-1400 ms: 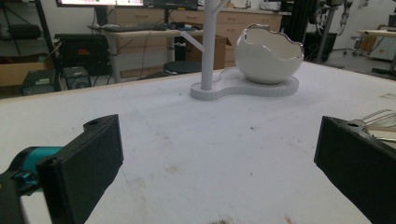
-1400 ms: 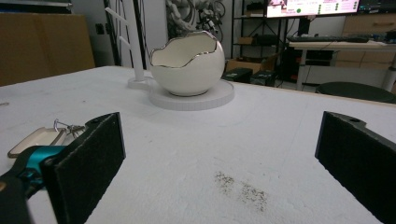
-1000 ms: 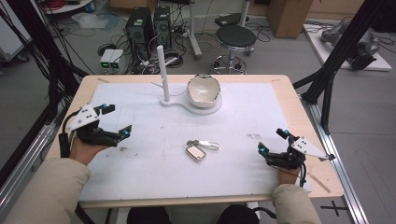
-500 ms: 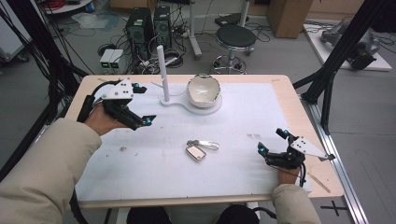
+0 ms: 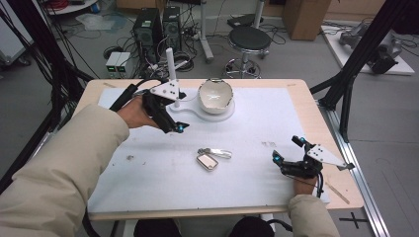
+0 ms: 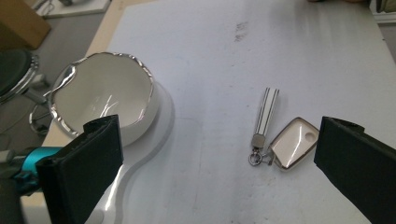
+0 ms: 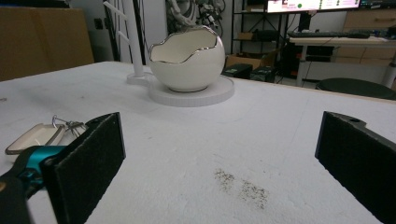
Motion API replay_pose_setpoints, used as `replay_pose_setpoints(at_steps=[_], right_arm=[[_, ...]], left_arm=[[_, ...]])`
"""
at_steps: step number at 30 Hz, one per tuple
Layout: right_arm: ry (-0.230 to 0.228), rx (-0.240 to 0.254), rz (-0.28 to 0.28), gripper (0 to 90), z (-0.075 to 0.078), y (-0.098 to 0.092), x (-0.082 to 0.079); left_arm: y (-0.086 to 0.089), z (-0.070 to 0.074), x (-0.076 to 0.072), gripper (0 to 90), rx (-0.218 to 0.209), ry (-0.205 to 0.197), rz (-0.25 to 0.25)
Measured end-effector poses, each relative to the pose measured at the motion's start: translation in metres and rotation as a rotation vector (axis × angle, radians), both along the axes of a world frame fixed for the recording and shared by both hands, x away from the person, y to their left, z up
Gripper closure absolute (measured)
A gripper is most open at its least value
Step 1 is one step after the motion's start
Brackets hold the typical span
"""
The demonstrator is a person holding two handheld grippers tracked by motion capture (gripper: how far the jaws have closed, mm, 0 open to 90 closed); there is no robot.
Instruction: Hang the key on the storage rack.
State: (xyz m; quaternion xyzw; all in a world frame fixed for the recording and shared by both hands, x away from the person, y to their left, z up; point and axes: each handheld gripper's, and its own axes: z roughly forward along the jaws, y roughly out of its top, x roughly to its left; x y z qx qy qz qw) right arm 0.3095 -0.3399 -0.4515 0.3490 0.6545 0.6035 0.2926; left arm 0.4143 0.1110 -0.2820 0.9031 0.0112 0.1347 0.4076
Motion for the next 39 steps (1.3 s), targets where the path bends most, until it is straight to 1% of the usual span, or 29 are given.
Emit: replay_pose_setpoints(at_steps=[1, 2, 3, 4, 5, 6, 7, 8, 9, 10, 11, 12, 13, 14, 15, 16, 18, 21, 22, 24, 25, 26, 32, 33, 34, 36, 37, 38, 39], right_arm=[[0.000, 0.001, 0.000, 0.6, 0.000, 0.000, 0.000], [0.001, 0.004, -0.001, 0.7, 0.000, 0.001, 0.000], [0.005, 0.004, 0.002, 0.6, 0.000, 0.001, -0.001], [-0.002, 0.001, 0.001, 0.6, 0.000, 0.000, 0.000], [-0.002, 0.001, 0.001, 0.6, 0.000, 0.000, 0.000], [0.005, 0.005, 0.002, 0.6, 0.000, 0.001, -0.001], [0.002, 0.004, -0.001, 0.6, 0.000, 0.001, 0.000], [-0.002, 0.002, -0.002, 0.6, 0.000, 0.000, 0.000], [-0.002, 0.002, -0.002, 0.6, 0.000, 0.000, 0.000], [0.001, 0.003, 0.000, 0.6, 0.000, 0.001, 0.000], [-0.003, 0.000, 0.000, 0.6, 0.000, 0.000, 0.000], [-0.002, 0.002, -0.001, 0.6, 0.000, 0.001, 0.000], [0.002, 0.003, 0.000, 0.6, 0.000, 0.001, -0.001], [-0.003, -0.001, 0.002, 0.6, 0.000, 0.001, 0.000], [0.001, 0.002, 0.000, 0.6, 0.000, 0.001, -0.001], [-0.002, 0.003, -0.001, 0.6, 0.000, 0.001, 0.000], [-0.003, 0.002, -0.002, 0.6, 0.000, 0.001, 0.000], [-0.003, 0.002, -0.001, 0.6, 0.000, 0.001, 0.000], [-0.002, 0.001, -0.001, 0.6, 0.000, 0.001, 0.000], [-0.004, -0.001, -0.001, 0.6, 0.000, 0.000, 0.000], [0.001, 0.001, 0.000, 0.6, 0.000, 0.001, -0.001], [-0.004, -0.001, 0.001, 0.6, 0.000, 0.001, 0.000], [-0.003, -0.001, 0.001, 0.6, 0.000, 0.001, 0.000], [-0.004, -0.001, 0.001, 0.6, 0.000, 0.001, 0.000], [-0.004, -0.003, 0.001, 0.6, 0.000, 0.001, 0.000], [-0.009, -0.007, 0.002, 0.6, 0.000, 0.000, 0.000], [0.001, -0.006, 0.003, 0.6, 0.000, 0.001, -0.001], [0.001, -0.006, 0.003, 0.6, 0.000, 0.001, -0.001], [-0.001, -0.005, 0.004, 0.7, 0.000, 0.001, -0.001]], left_arm=[[0.000, 0.000, 0.000, 1.7, 0.000, 0.000, 0.000], [-0.009, -0.001, 0.003, 1.7, 0.008, 0.018, -0.017], [-0.009, -0.001, 0.003, 1.7, 0.008, 0.018, -0.017], [-0.019, -0.001, 0.006, 1.7, 0.036, 0.021, -0.047], [-0.019, -0.001, 0.006, 1.7, 0.036, 0.021, -0.047], [-0.029, -0.001, 0.008, 1.7, 0.063, 0.017, -0.074], [-0.029, -0.001, 0.008, 1.7, 0.063, 0.017, -0.074], [-0.037, -0.002, 0.009, 1.7, 0.075, 0.024, -0.096], [-0.037, -0.002, 0.009, 1.7, 0.075, 0.024, -0.096], [-0.045, -0.005, 0.011, 1.7, 0.109, 0.025, -0.116], [-0.045, -0.005, 0.011, 1.7, 0.109, 0.025, -0.116], [-0.052, -0.009, 0.012, 1.7, 0.138, 0.033, -0.138], [-0.052, -0.009, 0.012, 1.7, 0.138, 0.033, -0.138], [-0.058, -0.012, 0.014, 1.7, 0.160, 0.032, -0.158], [-0.061, -0.014, 0.015, 1.7, 0.165, 0.034, -0.167], [-0.064, -0.016, 0.015, 1.7, 0.169, 0.045, -0.174], [-0.067, -0.019, 0.016, 1.7, 0.178, 0.039, -0.183], [-0.076, -0.030, 0.017, 1.7, 0.218, 0.052, -0.195], [-0.082, -0.037, 0.018, 1.7, 0.253, 0.058, -0.207], [-0.087, -0.043, 0.018, 1.7, 0.280, 0.060, -0.216], [-0.087, -0.043, 0.018, 1.7, 0.280, 0.060, -0.216], [-0.091, -0.049, 0.017, 1.7, 0.295, 0.066, -0.222], [-0.099, -0.061, 0.020, 1.7, 0.329, 0.062, -0.221], [-0.100, -0.063, 0.021, 1.7, 0.345, 0.059, -0.227], [-0.104, -0.070, 0.022, 1.7, 0.373, 0.066, -0.234], [-0.108, -0.077, 0.022, 1.7, 0.396, 0.071, -0.243], [-0.108, -0.077, 0.022, 1.7, 0.396, 0.071, -0.243], [-0.112, -0.084, 0.023, 1.9, 0.412, 0.081, -0.243], [-0.112, -0.084, 0.023, 1.9, 0.412, 0.081, -0.243]])
